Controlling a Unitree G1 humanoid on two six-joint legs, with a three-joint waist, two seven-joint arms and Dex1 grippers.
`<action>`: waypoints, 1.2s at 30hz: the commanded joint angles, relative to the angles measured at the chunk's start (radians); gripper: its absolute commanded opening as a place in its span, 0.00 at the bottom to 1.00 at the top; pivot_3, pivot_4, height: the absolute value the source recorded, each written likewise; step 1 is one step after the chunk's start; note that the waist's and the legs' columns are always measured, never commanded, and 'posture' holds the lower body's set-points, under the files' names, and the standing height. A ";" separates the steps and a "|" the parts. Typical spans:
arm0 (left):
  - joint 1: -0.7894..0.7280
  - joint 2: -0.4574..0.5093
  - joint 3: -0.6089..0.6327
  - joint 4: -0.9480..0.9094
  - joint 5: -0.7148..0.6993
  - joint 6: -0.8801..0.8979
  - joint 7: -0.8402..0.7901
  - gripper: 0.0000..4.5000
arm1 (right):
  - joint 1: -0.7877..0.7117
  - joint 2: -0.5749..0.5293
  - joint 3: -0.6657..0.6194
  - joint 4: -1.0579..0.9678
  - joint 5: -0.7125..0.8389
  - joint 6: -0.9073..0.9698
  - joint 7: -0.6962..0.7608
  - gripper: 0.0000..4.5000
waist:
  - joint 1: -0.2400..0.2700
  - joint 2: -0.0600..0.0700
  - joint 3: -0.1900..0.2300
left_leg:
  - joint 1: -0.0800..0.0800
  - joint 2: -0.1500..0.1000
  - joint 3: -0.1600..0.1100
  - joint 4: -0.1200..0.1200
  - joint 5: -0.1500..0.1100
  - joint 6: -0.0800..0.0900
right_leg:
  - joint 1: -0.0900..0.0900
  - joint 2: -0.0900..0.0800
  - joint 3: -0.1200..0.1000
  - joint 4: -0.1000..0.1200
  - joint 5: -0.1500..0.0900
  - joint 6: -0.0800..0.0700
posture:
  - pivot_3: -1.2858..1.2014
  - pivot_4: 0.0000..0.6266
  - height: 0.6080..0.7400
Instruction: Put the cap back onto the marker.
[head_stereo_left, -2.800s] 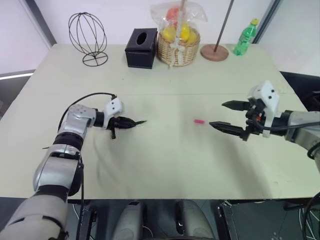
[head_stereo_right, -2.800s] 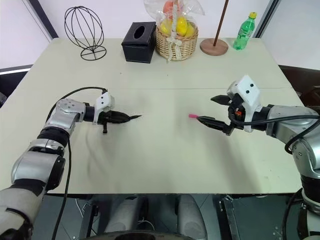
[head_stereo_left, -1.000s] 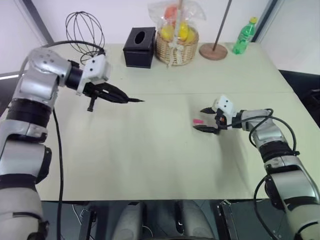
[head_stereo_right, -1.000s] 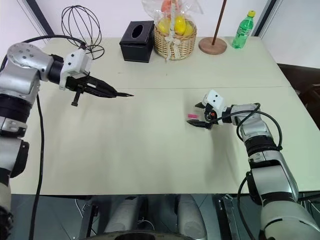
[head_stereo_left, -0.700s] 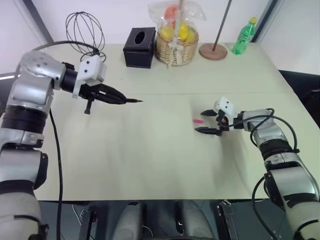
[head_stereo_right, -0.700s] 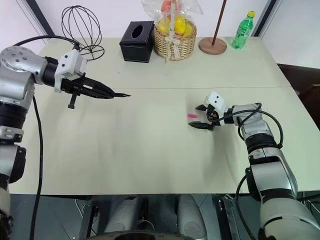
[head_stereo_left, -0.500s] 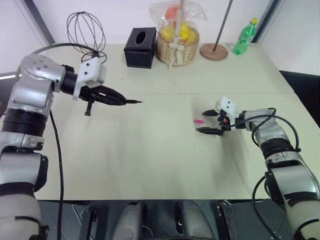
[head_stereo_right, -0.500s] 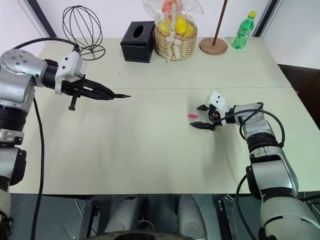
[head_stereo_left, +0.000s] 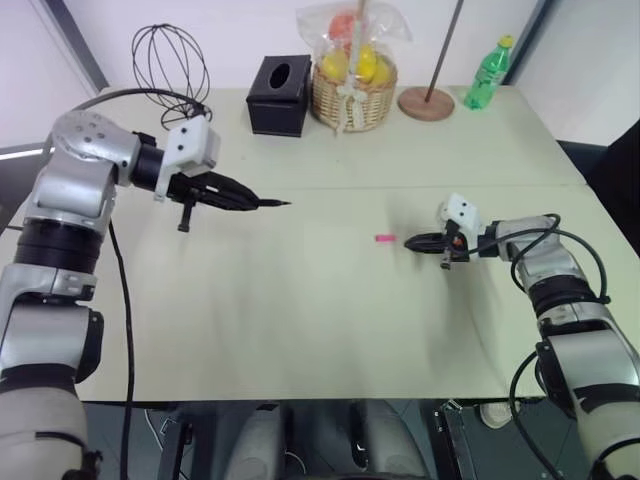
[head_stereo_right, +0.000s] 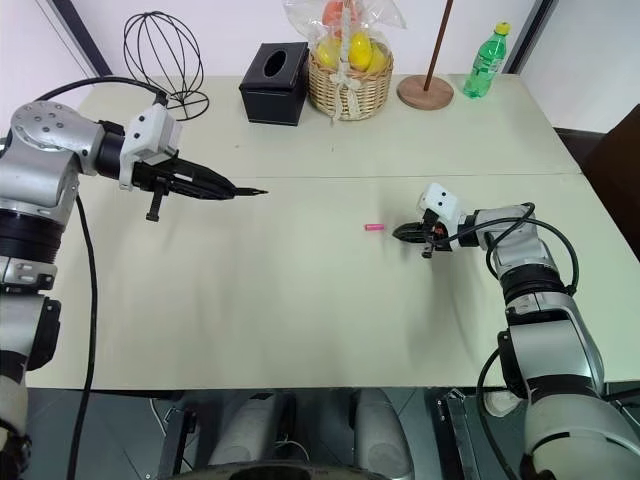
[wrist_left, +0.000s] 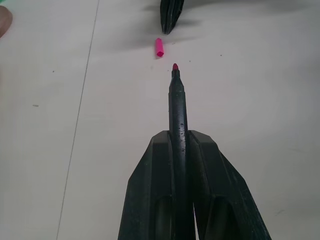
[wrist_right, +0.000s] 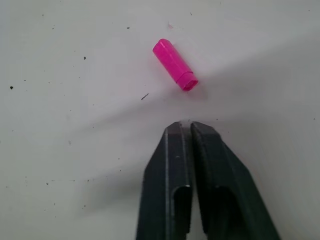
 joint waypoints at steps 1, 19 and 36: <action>-0.004 0.002 0.043 -0.016 -0.001 -0.010 0.009 0.00 | 0.019 -0.012 0.000 -0.009 -0.022 0.012 0.002 0.05 | 0.000 0.000 0.000 | 0.000 0.000 0.000 0.000 0.000 0.000 | 0.000 0.000 0.000 0.000 0.000 0.000 | 0.52 0.24 1.00; 0.020 -0.011 0.046 -0.033 0.009 -0.013 0.029 0.00 | -0.088 0.072 0.025 0.080 -0.077 -0.034 0.010 0.87 | -0.024 0.000 0.000 | 0.000 0.000 0.000 0.000 0.000 0.000 | 0.000 0.001 0.000 0.000 0.000 0.000 | 0.52 0.24 1.00; 0.096 0.016 0.073 -0.126 0.007 0.026 0.063 0.00 | -0.204 0.167 -0.045 0.208 -0.052 0.021 -0.015 0.87 | -0.047 0.000 0.000 | 0.000 0.002 0.000 -0.001 0.000 0.000 | -0.001 0.002 0.001 0.001 0.000 0.000 | 0.52 0.24 1.00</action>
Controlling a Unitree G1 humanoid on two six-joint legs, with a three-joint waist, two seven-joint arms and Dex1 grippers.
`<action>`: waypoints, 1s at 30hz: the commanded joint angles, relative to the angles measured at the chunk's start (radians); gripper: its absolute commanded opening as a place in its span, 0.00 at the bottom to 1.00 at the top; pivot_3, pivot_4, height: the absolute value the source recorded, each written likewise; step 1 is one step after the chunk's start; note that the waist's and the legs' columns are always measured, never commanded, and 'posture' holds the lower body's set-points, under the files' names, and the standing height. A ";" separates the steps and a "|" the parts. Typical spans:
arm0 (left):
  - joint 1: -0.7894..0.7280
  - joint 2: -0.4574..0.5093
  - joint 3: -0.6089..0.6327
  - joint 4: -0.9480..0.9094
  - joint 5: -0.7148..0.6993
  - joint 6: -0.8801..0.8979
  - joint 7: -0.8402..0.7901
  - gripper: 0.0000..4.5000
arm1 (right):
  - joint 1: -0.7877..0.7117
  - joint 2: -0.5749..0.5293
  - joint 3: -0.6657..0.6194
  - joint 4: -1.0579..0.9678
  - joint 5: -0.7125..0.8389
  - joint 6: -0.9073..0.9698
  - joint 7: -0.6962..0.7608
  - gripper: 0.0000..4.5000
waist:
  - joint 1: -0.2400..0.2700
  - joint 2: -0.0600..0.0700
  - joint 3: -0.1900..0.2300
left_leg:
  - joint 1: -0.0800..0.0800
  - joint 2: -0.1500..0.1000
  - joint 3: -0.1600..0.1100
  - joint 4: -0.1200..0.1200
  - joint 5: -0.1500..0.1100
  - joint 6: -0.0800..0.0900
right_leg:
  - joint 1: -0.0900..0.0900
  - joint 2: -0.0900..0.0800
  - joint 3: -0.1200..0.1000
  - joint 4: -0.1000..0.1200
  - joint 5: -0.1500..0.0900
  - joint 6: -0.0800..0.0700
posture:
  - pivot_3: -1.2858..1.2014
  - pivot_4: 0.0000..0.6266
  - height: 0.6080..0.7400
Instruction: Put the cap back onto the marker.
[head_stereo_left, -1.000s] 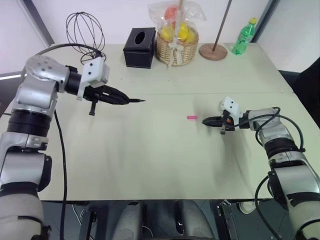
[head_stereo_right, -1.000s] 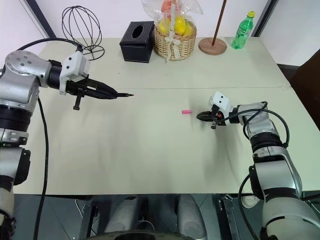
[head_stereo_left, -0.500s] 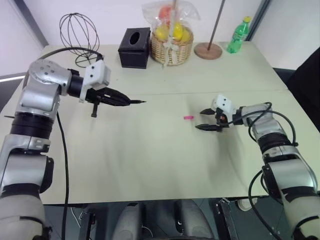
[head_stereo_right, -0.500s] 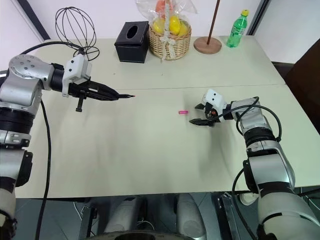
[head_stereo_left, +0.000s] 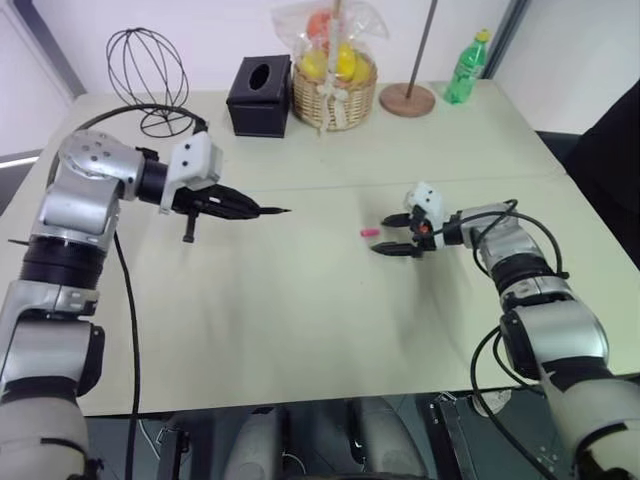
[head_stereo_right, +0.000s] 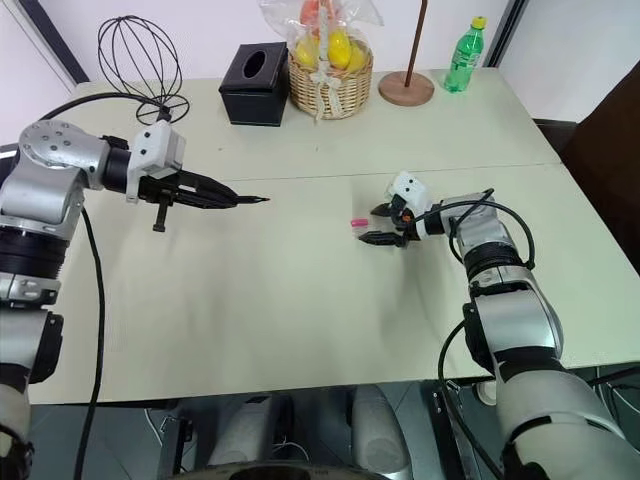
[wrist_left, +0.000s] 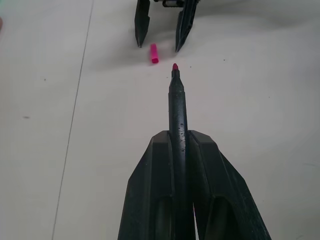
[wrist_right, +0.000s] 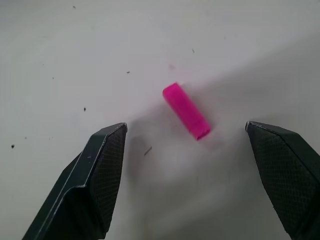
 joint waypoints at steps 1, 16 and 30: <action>0.007 0.022 0.039 -0.039 -0.007 0.009 0.010 0.00 | -0.035 0.014 -0.028 0.013 0.012 -0.001 -0.011 0.87 | 0.000 0.000 0.000 | 0.000 0.000 0.000 0.000 0.000 0.000 | 0.000 0.000 0.000 0.000 0.000 0.000 | 0.52 0.24 1.00; 0.015 0.019 0.049 -0.055 -0.015 0.024 0.027 0.00 | 0.004 0.008 0.018 0.002 -0.057 -0.098 -0.007 0.01 | 0.001 0.000 0.000 | 0.000 0.000 0.000 0.000 0.000 0.000 | 0.000 0.000 0.000 0.000 0.000 0.000 | 0.52 0.24 1.00; -0.003 0.018 0.045 -0.018 -0.003 0.000 0.015 0.00 | 0.018 -0.047 0.033 -0.149 -0.088 -0.093 -0.056 0.00 | 0.006 0.000 0.000 | 0.000 -0.001 0.000 0.000 0.000 0.000 | 0.000 -0.001 0.000 0.000 0.000 0.000 | 0.52 0.24 1.00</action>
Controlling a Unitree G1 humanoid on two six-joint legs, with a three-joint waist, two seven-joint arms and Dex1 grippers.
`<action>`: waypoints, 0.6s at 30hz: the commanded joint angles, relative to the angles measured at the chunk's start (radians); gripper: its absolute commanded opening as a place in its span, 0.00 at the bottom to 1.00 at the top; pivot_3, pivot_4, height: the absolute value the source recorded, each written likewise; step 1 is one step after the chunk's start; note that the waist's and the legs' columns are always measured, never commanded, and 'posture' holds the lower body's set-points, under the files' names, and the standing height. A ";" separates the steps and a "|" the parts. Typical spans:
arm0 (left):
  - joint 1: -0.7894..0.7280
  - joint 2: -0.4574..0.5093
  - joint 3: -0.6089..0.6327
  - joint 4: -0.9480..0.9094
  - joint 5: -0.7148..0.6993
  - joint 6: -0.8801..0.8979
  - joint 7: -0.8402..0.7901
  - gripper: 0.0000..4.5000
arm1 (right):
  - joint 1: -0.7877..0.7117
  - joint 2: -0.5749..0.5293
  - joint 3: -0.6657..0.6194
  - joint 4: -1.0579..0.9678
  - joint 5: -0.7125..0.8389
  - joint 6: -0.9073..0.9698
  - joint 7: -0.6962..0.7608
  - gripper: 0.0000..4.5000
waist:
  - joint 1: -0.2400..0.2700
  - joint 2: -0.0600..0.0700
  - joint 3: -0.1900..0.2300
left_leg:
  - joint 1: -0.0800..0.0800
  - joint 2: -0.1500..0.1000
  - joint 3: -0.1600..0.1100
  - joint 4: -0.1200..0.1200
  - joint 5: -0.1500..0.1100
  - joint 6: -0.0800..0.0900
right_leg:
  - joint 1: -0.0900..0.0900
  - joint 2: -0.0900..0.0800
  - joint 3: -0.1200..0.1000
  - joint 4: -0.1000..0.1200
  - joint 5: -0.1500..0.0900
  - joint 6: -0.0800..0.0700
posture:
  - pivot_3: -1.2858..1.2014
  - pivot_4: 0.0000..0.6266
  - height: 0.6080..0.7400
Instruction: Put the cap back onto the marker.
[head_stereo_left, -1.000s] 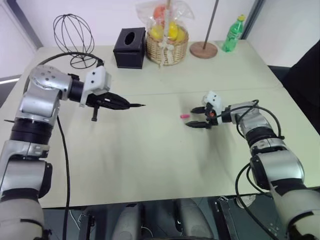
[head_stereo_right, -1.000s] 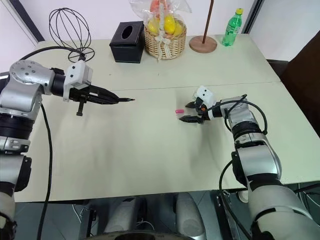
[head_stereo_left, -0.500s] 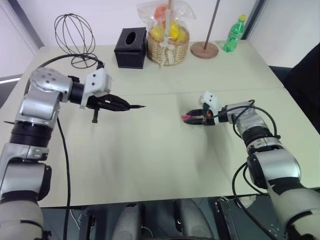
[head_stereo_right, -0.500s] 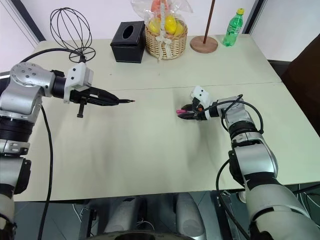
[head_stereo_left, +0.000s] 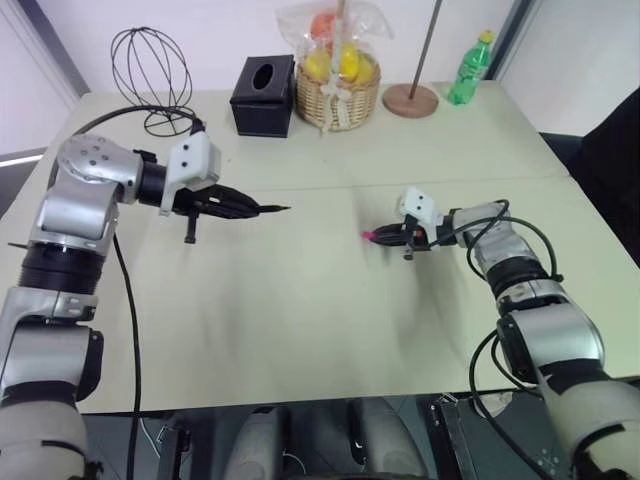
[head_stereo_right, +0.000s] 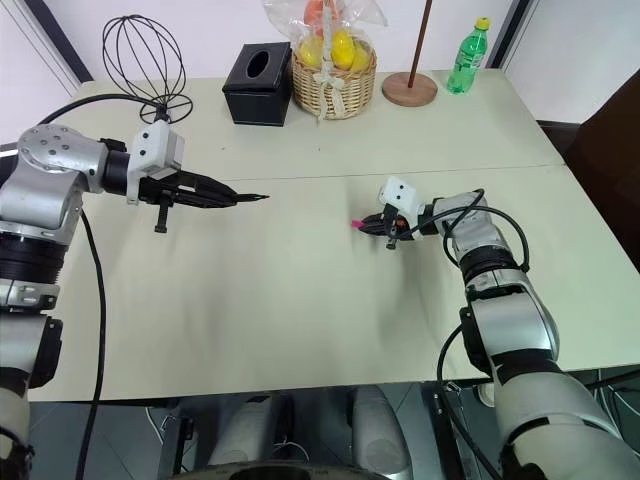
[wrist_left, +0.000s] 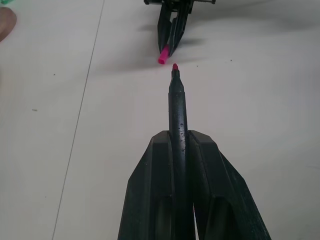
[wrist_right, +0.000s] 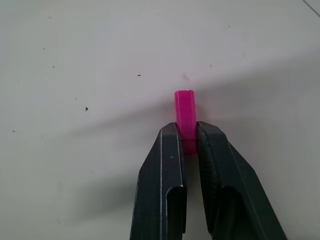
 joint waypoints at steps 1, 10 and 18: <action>-0.034 0.020 0.024 0.017 0.005 -0.029 -0.023 0.00 | -0.009 -0.061 0.012 -0.141 -0.023 0.069 -0.006 0.00 | 0.003 0.000 0.000 | 0.000 0.000 0.000 0.000 0.000 0.000 | 0.000 0.000 0.000 0.000 0.000 0.000 | 0.52 0.24 1.00; -0.157 -0.047 0.000 0.221 0.073 -0.179 -0.021 0.00 | 0.000 -0.215 -0.031 -0.606 0.075 0.393 0.117 0.00 | 0.018 0.001 0.000 | -0.001 0.000 0.000 0.000 0.000 0.000 | -0.001 0.000 0.000 0.000 0.000 0.000 | 0.52 0.24 1.00; -0.236 -0.187 -0.031 0.393 0.134 -0.332 -0.009 0.00 | 0.042 -0.245 -0.016 -0.863 0.168 0.596 0.154 0.00 | 0.025 0.001 0.000 | -0.001 -0.001 0.001 0.001 0.000 0.000 | -0.001 -0.001 0.000 0.000 0.000 0.000 | 0.52 0.24 1.00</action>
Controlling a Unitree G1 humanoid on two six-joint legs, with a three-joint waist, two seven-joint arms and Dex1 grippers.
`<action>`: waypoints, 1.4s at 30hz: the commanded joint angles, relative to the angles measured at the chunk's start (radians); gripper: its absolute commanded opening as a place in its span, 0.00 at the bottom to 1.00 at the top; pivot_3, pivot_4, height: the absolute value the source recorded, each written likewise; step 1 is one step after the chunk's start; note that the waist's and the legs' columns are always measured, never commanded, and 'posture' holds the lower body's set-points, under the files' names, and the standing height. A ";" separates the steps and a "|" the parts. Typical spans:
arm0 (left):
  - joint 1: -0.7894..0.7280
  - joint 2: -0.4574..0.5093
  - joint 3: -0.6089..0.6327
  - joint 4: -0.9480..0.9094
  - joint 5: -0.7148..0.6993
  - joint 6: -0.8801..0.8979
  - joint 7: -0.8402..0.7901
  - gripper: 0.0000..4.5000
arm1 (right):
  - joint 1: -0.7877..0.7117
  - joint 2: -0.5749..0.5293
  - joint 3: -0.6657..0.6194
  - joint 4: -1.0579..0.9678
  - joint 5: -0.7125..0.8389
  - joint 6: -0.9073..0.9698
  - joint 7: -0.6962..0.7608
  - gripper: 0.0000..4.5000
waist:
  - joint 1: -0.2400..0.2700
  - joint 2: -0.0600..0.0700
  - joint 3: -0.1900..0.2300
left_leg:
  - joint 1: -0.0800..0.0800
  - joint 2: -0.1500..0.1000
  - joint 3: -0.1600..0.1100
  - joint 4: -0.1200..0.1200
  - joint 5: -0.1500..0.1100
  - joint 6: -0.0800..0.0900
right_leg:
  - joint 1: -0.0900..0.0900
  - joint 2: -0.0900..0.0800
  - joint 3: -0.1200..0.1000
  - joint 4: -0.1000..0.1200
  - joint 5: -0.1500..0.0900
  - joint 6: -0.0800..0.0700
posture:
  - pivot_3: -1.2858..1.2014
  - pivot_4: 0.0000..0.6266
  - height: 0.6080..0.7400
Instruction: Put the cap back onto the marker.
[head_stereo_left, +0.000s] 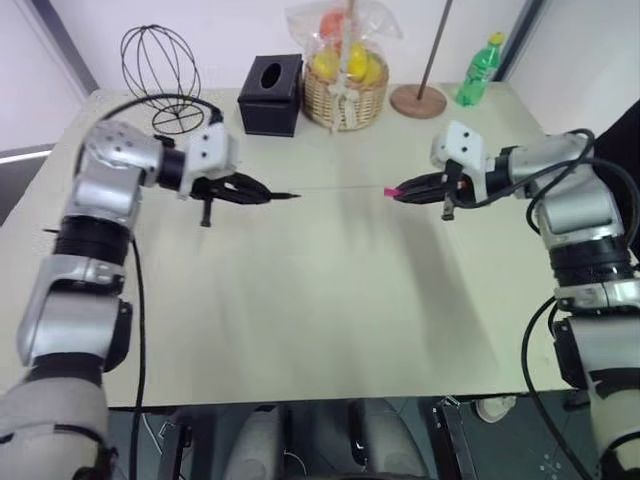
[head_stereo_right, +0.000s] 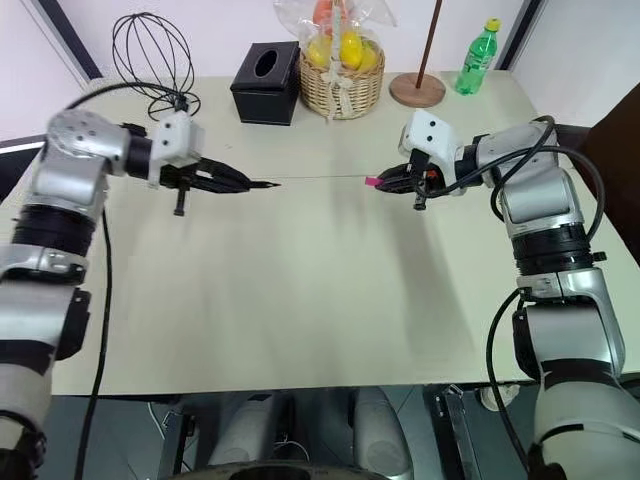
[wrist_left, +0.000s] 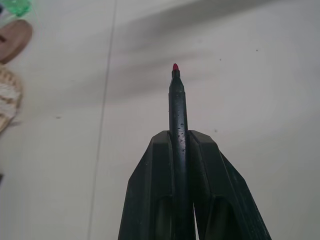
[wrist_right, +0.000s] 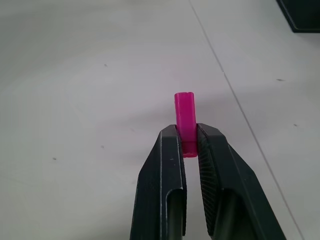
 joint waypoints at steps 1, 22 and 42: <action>-0.072 -0.034 0.003 0.039 0.013 -0.052 0.007 0.00 | -0.003 -0.013 -0.001 -0.087 0.038 0.037 0.012 0.00 | 0.000 0.000 0.000 | 0.000 0.000 0.000 0.000 0.000 0.000 | 0.000 0.000 0.000 0.000 0.000 0.000 | 0.52 0.24 1.00; -0.136 -0.159 0.014 0.133 0.030 -0.103 0.009 0.00 | -0.038 0.054 0.049 -0.062 0.084 0.025 -0.013 0.00 | -0.002 0.000 0.000 | 0.000 -0.001 0.000 0.000 0.000 0.000 | -0.001 0.000 0.000 0.000 0.000 0.000 | 0.52 0.24 1.00; -0.123 -0.176 0.013 0.131 0.032 -0.103 0.014 0.00 | -0.060 0.089 0.067 -0.055 0.088 0.013 -0.028 0.00 | -0.002 0.000 0.000 | 0.000 0.000 0.000 0.000 0.000 0.000 | -0.001 0.000 0.000 0.000 0.000 0.000 | 0.52 0.24 1.00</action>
